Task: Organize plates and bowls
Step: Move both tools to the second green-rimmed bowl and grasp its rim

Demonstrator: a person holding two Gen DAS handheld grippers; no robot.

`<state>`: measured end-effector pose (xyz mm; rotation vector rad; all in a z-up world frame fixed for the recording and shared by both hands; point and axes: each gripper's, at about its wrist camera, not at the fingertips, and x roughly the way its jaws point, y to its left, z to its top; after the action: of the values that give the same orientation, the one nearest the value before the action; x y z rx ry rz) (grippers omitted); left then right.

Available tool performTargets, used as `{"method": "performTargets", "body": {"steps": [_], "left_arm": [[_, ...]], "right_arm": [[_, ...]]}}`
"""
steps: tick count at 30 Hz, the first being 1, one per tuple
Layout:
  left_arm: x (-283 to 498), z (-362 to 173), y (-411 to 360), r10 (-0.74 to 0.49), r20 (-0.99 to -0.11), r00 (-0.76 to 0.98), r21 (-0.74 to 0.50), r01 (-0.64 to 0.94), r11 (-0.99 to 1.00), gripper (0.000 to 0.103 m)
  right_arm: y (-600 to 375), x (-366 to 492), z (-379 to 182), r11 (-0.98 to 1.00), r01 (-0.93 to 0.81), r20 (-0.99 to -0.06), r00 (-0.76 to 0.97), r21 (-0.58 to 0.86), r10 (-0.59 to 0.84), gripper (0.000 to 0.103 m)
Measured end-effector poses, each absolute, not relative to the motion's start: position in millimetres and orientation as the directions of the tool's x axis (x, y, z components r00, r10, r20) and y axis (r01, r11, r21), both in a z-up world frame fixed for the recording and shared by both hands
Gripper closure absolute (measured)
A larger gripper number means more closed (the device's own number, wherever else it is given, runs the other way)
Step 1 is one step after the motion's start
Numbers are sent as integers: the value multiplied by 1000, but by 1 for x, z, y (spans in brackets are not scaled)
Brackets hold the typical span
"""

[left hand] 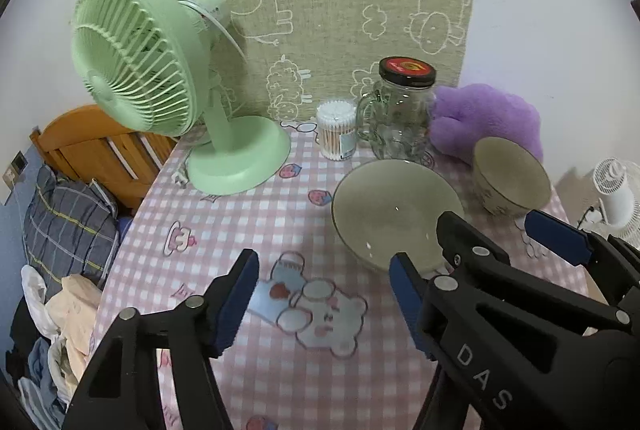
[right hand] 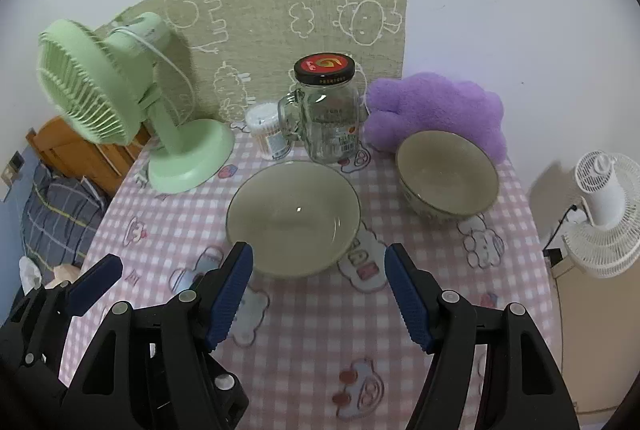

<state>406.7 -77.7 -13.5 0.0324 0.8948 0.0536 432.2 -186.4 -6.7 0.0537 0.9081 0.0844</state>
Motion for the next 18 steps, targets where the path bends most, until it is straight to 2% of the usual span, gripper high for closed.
{"method": "performTargets", "body": {"steps": [16, 18], "left_arm": [[484, -59, -77, 42, -809, 587, 43, -11, 999, 46], [487, -65, -78, 42, -813, 581, 43, -11, 999, 47]], "right_arm": [[-199, 513, -59, 996, 9, -816, 574, 90, 68, 31], [-200, 517, -65, 996, 7, -820, 569, 92, 71, 35]]}}
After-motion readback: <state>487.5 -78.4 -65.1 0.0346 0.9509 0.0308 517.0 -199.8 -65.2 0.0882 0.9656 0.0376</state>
